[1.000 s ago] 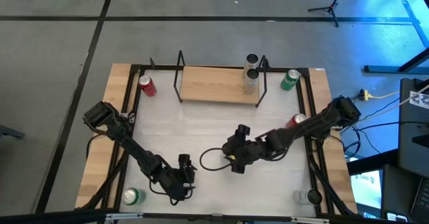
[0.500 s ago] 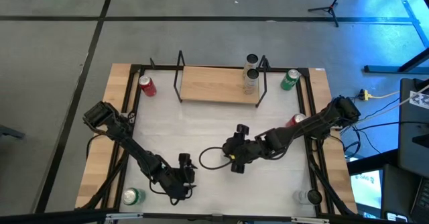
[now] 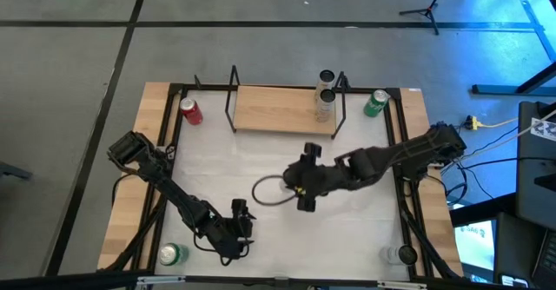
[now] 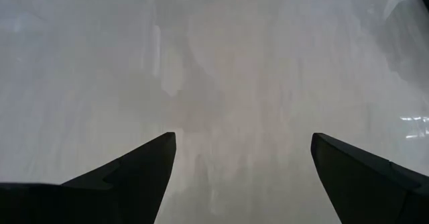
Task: Place canned beverage on shelf
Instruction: Put the left white blue soda can on the shelf
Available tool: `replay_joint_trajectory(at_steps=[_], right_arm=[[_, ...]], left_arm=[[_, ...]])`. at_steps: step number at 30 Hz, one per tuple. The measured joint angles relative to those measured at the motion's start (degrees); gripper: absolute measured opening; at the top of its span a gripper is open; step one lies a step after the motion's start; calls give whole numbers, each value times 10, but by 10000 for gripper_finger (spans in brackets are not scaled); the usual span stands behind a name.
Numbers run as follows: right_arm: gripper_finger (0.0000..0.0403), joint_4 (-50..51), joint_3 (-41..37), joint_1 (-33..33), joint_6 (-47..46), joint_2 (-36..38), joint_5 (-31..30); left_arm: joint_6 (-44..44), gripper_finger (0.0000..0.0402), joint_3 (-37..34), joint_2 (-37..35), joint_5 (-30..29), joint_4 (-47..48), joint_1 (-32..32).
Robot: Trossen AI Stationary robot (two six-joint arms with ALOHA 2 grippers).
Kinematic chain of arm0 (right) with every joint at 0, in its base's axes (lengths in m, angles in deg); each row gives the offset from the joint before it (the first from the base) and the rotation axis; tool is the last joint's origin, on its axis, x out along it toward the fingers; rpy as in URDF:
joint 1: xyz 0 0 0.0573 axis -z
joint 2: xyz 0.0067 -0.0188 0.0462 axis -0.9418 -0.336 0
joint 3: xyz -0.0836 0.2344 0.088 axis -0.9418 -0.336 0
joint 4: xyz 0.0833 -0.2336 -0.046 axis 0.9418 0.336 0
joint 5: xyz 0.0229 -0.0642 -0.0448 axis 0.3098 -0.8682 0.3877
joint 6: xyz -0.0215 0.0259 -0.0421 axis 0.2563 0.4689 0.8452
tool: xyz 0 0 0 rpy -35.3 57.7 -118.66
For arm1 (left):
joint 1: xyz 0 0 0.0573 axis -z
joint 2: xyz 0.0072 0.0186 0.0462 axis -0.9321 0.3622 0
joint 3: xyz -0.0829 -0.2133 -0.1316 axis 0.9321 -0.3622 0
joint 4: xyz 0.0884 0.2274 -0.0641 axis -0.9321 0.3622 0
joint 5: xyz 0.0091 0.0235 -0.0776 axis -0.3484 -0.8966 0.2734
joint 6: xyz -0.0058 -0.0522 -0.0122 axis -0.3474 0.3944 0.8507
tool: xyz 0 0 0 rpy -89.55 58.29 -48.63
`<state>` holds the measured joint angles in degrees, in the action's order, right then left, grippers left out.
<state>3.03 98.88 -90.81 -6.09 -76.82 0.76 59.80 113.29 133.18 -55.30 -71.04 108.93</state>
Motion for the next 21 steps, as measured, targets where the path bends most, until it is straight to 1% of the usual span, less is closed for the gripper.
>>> replay_joint_trajectory(at_steps=[7, 11, 14, 18, 21], right_arm=[[238, 52, 78, 49, 58, 3, 5], [238, 55, 88, 97, 96, 9, 21], [238, 59, 86, 145, 120, 13, 60], [238, 57, 83, 217, 154, 15, 156], [238, 58, 83, 268, 188, 15, 182]], left_arm=[[16, 339, 0, 0, 1, 0, 0], [8, 339, 0, 0, 1, 1, 0], [4, 339, 0, 0, 1, 1, 0], [-1, 339, 0, 0, -1, 2, 0], [-22, 339, 0, 0, -10, 3, -1]])
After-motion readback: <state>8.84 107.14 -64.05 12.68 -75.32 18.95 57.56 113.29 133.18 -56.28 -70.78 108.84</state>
